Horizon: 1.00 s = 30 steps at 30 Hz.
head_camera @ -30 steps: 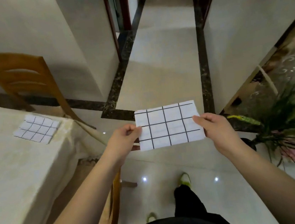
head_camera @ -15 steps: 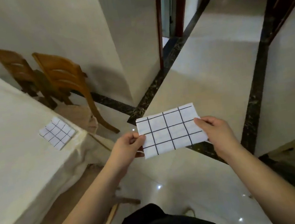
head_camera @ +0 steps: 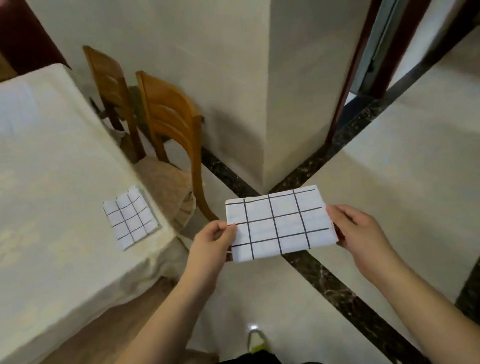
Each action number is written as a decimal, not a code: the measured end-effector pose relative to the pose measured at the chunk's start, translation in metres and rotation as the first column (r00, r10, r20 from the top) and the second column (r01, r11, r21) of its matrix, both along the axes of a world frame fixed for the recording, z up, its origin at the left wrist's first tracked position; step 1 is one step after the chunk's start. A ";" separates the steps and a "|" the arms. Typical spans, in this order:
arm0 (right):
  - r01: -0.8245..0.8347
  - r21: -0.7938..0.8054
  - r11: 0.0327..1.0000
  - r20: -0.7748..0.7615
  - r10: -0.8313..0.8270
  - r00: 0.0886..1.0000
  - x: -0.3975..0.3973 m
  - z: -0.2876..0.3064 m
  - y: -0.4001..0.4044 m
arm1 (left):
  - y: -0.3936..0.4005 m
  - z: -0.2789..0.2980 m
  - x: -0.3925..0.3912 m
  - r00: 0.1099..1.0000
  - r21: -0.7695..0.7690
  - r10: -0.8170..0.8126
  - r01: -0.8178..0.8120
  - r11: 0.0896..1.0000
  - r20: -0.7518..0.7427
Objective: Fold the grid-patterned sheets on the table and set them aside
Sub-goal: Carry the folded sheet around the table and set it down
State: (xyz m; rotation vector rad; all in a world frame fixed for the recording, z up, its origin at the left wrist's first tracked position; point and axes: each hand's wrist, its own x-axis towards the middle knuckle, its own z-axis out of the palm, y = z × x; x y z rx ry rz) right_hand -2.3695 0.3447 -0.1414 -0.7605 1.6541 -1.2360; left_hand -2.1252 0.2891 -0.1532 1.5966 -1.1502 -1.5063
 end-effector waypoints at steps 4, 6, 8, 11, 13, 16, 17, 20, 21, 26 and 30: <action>-0.087 0.005 0.996 -0.002 0.087 0.996 0.000 0.004 -0.053 | -0.036 0.004 0.000 0.999 0.008 0.038 -0.038 0.999 -0.009; -0.127 0.026 0.992 -0.014 0.127 0.992 0.000 0.003 -0.079 | -0.054 0.007 -0.001 0.998 -0.001 0.063 -0.063 0.998 0.004; -0.147 0.036 0.989 -0.014 0.147 0.989 0.000 0.000 -0.100 | -0.069 0.010 0.000 0.996 -0.017 0.088 -0.088 0.996 -0.018; -0.174 0.040 0.984 -0.003 0.174 0.985 0.001 -0.003 -0.136 | -0.092 0.012 0.004 0.990 -0.031 0.128 -0.130 0.991 -0.050; -0.211 0.048 0.976 0.003 0.211 0.978 0.002 -0.004 -0.162 | -0.108 0.012 0.005 0.983 -0.018 0.172 -0.174 0.985 -0.061; -0.256 0.046 0.966 0.034 0.254 0.967 0.001 -0.011 -0.200 | -0.129 0.010 0.005 0.978 -0.017 0.208 -0.209 0.978 -0.029; -0.274 0.041 0.961 0.044 0.272 0.961 0.000 -0.013 -0.214 | -0.137 0.010 0.004 0.976 -0.020 0.215 -0.216 0.976 -0.016; -0.341 0.041 0.939 0.071 0.337 0.939 -0.003 -0.021 -0.261 | -0.157 0.013 0.001 0.976 0.010 0.218 -0.218 0.976 0.021; -0.382 0.040 0.923 0.067 0.379 0.923 -0.004 -0.022 -0.276 | -0.162 0.013 0.000 0.974 0.031 0.225 -0.225 0.974 0.021; -0.552 0.035 0.833 0.083 0.548 0.833 0.000 -0.009 -0.346 | -0.183 0.015 -0.006 0.927 0.073 0.367 -0.372 0.925 0.080; -0.666 0.013 0.746 0.060 0.664 0.745 0.013 -0.003 -0.396 | -0.200 0.018 -0.015 0.843 0.071 0.536 -0.537 0.840 0.041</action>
